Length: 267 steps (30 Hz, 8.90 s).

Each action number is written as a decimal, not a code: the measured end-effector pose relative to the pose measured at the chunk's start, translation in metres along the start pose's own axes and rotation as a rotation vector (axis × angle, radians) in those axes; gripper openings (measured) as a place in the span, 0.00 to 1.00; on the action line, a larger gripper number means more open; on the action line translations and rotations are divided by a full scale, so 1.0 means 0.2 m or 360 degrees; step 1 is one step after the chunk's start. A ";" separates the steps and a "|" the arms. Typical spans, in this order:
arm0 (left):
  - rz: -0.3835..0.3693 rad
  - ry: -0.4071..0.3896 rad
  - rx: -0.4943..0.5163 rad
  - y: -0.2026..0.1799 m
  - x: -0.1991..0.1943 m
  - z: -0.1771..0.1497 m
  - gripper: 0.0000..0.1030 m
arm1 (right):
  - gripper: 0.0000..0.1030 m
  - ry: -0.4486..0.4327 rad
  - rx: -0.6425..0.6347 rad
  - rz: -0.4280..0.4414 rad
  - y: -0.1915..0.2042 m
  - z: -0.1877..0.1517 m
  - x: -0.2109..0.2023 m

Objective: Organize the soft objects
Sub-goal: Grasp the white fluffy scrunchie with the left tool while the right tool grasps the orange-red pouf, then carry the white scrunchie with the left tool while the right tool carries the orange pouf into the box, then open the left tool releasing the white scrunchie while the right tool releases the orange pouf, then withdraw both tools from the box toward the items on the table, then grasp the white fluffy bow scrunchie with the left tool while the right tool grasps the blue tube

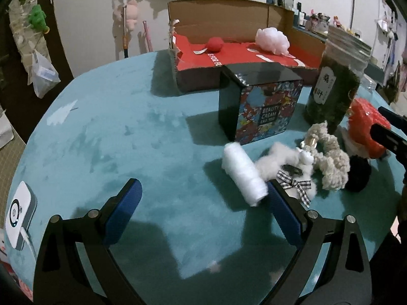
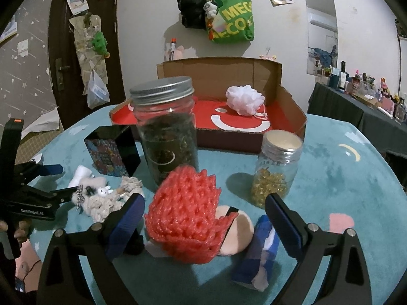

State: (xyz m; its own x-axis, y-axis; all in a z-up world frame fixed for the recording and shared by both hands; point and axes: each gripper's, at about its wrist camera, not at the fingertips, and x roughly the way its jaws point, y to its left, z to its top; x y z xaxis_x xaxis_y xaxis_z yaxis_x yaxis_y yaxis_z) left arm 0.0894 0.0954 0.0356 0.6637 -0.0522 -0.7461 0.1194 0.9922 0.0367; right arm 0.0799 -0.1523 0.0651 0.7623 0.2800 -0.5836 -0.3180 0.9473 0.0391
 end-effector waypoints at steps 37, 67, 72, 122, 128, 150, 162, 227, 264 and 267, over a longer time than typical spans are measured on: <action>-0.0238 -0.0189 0.0031 -0.22 -0.24 0.08 0.16 | 0.36 -0.0154 -0.0050 0.0083 -0.03 0.03 -0.20; -0.0135 -0.0068 0.0054 0.07 -0.03 0.22 0.16 | 0.29 -0.0025 0.0178 -0.0056 -0.55 0.07 -0.13; -0.0145 -0.0050 0.0085 0.10 0.03 0.27 0.16 | 0.25 0.0010 0.0152 -0.0052 -0.59 0.08 -0.08; -0.0278 0.0316 0.0525 -0.17 0.64 1.08 0.16 | 0.25 0.0449 -0.0442 -0.0021 -0.45 0.82 0.86; -0.0185 0.0424 0.0504 -0.16 0.78 1.10 0.16 | 0.26 0.0530 -0.0431 -0.0061 -0.47 0.84 0.97; -0.0161 0.0448 0.0480 -0.19 0.85 1.08 0.19 | 0.55 0.0603 -0.0495 -0.0072 -0.46 0.79 0.96; -0.0229 0.0429 0.0422 -0.17 0.81 1.08 0.68 | 0.68 0.0594 -0.0457 -0.0049 -0.47 0.77 0.94; -0.0180 -0.0407 -0.0040 -0.42 -0.34 -0.04 0.94 | 1.00 -0.0060 0.0205 -0.0169 -0.21 -0.18 -0.31; -0.0226 -0.0070 0.0104 -0.28 -0.02 0.01 0.38 | 0.25 0.0056 0.0128 0.0003 -0.22 -0.18 -0.14; -0.0221 -0.0083 0.0103 -0.28 -0.04 0.00 0.38 | 0.25 0.0047 0.0120 0.0010 -0.20 -0.17 -0.15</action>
State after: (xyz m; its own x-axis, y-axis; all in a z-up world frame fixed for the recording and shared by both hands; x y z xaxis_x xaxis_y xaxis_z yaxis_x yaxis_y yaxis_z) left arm 0.0783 0.0395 0.0399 0.6748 -0.1956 -0.7116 0.2585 0.9658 -0.0204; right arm 0.0501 -0.2044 0.0531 0.7432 0.2824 -0.6066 -0.2787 0.9548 0.1031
